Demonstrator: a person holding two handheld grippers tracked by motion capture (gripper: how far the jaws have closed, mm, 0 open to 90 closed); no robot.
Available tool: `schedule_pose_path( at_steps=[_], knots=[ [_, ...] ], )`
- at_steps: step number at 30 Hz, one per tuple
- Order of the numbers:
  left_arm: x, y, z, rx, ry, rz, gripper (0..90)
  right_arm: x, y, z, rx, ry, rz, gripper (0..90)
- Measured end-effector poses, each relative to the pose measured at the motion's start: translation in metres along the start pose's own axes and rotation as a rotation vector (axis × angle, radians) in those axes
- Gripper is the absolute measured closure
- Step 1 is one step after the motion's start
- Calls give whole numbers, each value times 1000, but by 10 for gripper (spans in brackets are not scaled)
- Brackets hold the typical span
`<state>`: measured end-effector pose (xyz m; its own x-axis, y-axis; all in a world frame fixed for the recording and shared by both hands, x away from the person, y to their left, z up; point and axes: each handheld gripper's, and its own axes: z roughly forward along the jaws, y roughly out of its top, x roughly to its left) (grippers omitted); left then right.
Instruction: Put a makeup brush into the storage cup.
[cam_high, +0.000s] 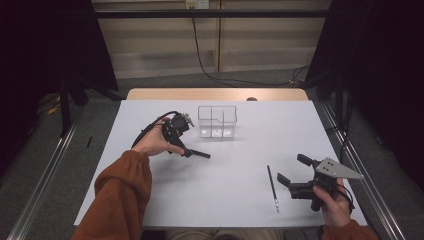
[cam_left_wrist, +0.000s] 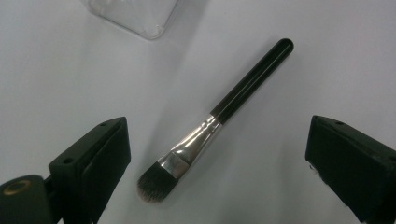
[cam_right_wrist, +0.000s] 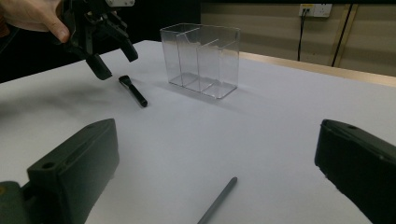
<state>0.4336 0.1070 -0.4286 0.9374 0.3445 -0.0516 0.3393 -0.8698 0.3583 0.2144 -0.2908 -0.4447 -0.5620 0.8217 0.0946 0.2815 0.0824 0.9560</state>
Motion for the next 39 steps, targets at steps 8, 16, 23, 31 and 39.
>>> schedule_pose_path(
  at_steps=[8,16,23,31,39],
  knots=[
    [-1,7,12,52,-25,40,85,0,0,0,5,8,-2,0],
    [1,9,20,115,-22,91,247,0,0,0,7,12,-3,0],
    [3,12,24,153,-32,114,350,0,0,0,7,14,-5,0],
    [3,15,28,197,-23,119,467,1,0,0,3,14,-3,0],
    [2,16,28,205,-37,116,527,1,0,0,4,16,-3,0]
  ],
)
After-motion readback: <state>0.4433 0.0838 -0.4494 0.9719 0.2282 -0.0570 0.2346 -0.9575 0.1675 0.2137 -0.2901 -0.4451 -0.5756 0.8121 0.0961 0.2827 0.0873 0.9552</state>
